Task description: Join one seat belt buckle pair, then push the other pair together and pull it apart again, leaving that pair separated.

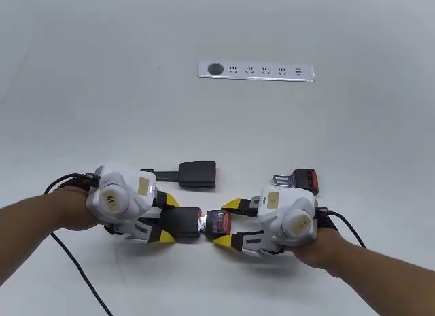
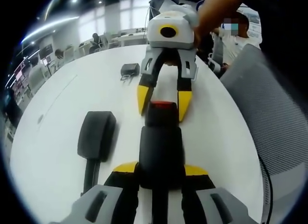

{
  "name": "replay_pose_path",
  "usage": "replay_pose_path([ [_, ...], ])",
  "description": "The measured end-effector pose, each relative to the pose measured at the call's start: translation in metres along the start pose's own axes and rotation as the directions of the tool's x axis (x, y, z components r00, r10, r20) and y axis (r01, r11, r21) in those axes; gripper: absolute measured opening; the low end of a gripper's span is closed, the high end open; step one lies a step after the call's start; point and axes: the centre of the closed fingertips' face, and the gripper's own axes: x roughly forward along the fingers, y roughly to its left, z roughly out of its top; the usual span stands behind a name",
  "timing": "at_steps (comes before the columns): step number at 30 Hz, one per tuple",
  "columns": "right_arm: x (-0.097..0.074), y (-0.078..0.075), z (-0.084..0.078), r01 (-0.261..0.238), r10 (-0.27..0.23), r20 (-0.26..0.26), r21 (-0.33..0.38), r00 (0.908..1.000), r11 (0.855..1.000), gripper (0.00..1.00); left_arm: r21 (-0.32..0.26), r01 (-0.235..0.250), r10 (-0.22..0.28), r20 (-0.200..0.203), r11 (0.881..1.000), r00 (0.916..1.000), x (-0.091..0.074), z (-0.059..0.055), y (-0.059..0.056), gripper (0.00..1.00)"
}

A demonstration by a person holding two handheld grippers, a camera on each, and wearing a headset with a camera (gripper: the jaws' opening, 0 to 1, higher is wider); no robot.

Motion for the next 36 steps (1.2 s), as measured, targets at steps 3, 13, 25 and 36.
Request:
replay_pose_path([
  [3,0.0,-0.002,-0.005,0.017,-0.017,-0.042,-0.009,0.999,1.0,0.37,0.007,-0.066,0.066,-0.014,0.998,0.9977,0.0,0.0,0.009,0.42],
  [13,-0.019,-0.014,-0.006,0.061,-0.06,-0.041,0.028,0.9973,0.998,0.61,-0.034,-0.102,0.102,-0.001,0.994,0.9948,-0.008,0.01,0.013,0.67],
  [25,-0.067,-0.043,-0.028,0.125,-0.121,-0.054,0.067,0.9911,0.99,0.69,-0.076,-0.16,0.162,0.031,0.984,0.9862,-0.025,0.034,0.027,0.71],
  [36,-0.114,-0.092,-0.036,0.203,-0.196,-0.072,0.096,0.9779,0.975,0.78,-0.076,-0.203,0.206,0.03,0.976,0.9781,-0.029,0.042,0.057,0.75],
])
